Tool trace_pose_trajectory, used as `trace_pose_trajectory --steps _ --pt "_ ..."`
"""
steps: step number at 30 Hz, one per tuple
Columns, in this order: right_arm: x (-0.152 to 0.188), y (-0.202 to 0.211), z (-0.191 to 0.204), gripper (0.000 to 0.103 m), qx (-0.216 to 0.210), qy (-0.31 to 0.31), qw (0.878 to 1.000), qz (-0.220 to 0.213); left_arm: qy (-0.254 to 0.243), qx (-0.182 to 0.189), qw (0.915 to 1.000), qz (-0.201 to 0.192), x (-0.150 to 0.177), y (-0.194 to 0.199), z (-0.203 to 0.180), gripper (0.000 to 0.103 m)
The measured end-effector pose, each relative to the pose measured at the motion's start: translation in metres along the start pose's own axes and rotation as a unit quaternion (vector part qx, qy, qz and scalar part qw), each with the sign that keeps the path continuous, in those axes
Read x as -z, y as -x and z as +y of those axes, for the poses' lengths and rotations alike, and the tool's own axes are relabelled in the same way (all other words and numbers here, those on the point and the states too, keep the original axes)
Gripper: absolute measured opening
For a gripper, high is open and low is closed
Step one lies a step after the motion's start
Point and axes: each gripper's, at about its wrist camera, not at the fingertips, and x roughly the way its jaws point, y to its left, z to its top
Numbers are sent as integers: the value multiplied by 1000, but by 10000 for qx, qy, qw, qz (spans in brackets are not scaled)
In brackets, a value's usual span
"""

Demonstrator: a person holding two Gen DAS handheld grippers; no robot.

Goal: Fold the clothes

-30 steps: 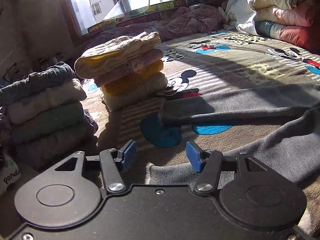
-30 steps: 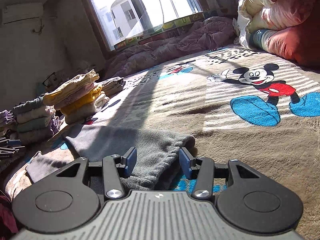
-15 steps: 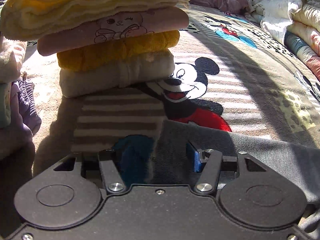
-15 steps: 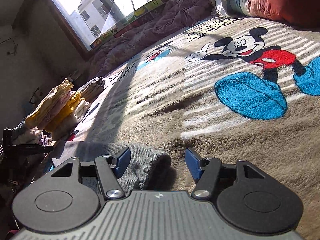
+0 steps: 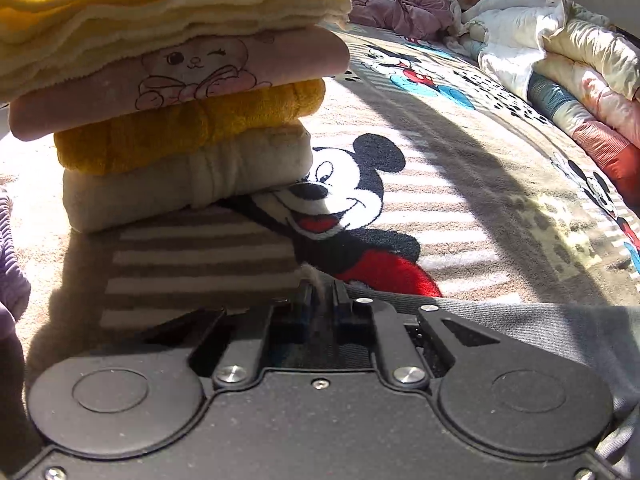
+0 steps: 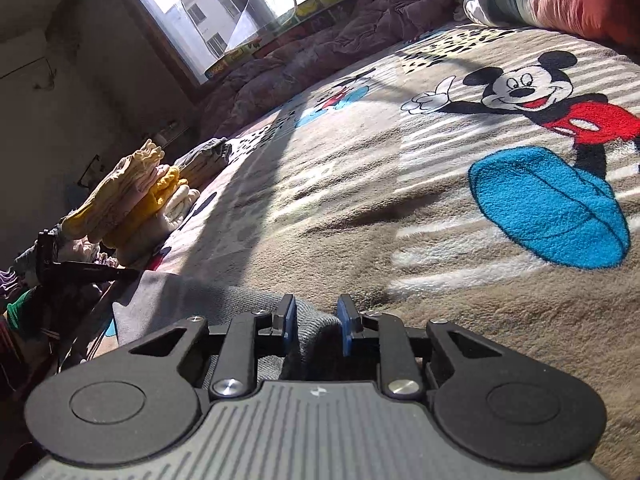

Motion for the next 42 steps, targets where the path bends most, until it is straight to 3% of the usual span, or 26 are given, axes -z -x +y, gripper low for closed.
trace_pose_trajectory --steps 7,14,19,22,24,25,30,33,35,38,40,41,42 --pt "-3 36 24 21 -520 719 9934 -726 -239 305 9960 -808 8 55 -2 7" --pt "11 82 59 21 -607 1774 9749 -1202 -619 563 9879 -1307 38 119 7 6" --pt "35 106 93 20 -519 2524 9590 -1178 -725 619 9881 -1208 74 147 11 6" --pt "48 110 112 20 -399 2802 9518 -1183 -2 748 9934 -871 75 136 8 12" --pt "56 112 123 20 -445 2885 9493 -1163 411 748 9937 -731 69 124 0 40" --pt "61 113 132 19 -515 2979 9467 -1115 641 842 9920 -686 65 118 -4 46" --pt "102 115 172 17 -786 3546 9293 -670 1800 1251 9755 -176 38 74 -27 52" --pt "124 117 184 16 -802 3882 9174 -353 2254 945 9696 72 25 49 -38 53" --pt "131 121 184 16 -897 3844 9184 -264 2530 674 9649 193 18 34 -43 53" --pt "135 126 178 16 -902 3795 9205 -213 3069 764 9484 211 17 20 -38 53" --pt "137 129 173 16 -902 3742 9228 -185 3162 573 9469 139 16 19 -39 52" --pt "137 130 171 16 -909 3711 9240 -170 3125 348 9492 125 15 19 -40 47" --pt "138 131 169 16 -915 3683 9251 -156 3086 178 9509 150 15 18 -40 25"
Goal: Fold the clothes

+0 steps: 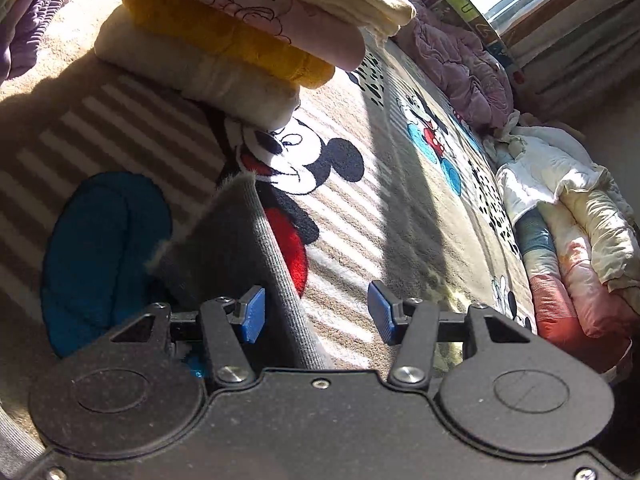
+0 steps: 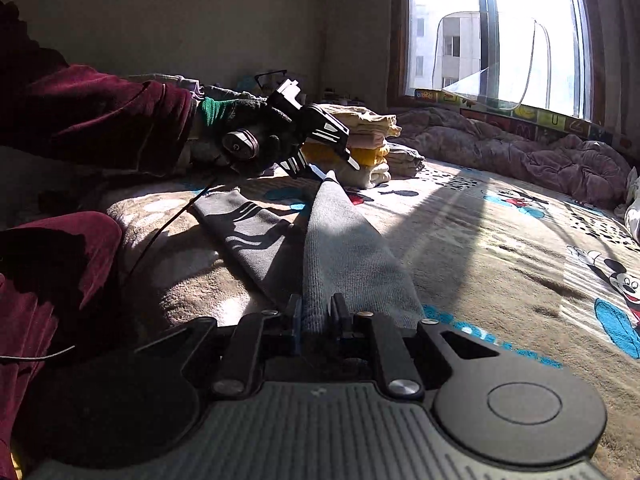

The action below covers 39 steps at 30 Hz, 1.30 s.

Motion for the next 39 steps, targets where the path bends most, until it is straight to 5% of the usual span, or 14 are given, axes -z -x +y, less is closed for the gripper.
trace_pose_trajectory --steps 2,9,13,19,23,29,34,39 --pt "4 1 -2 16 -16 -47 10000 17 -109 -169 9998 -61 1 2 1 4" --pt "8 7 -14 16 299 -217 9993 -96 -327 767 9888 -1239 25 93 22 3" --pt "8 7 -15 16 547 -76 9985 -28 -215 1067 9774 -1811 78 155 64 3" --pt "22 -15 2 16 671 486 9934 797 870 910 9780 -1661 157 152 154 2" --pt "26 -18 12 17 693 599 9911 962 1236 1229 9707 -1651 160 151 167 4" --pt "17 13 -13 25 460 -807 9953 257 1425 1257 9694 -1557 157 146 171 14" --pt "28 39 -51 43 229 -2555 9657 -388 1580 1280 9670 -1537 165 141 175 16" --pt "37 57 -67 50 66 -3088 9476 -821 1588 1307 9660 -1567 166 140 178 16"
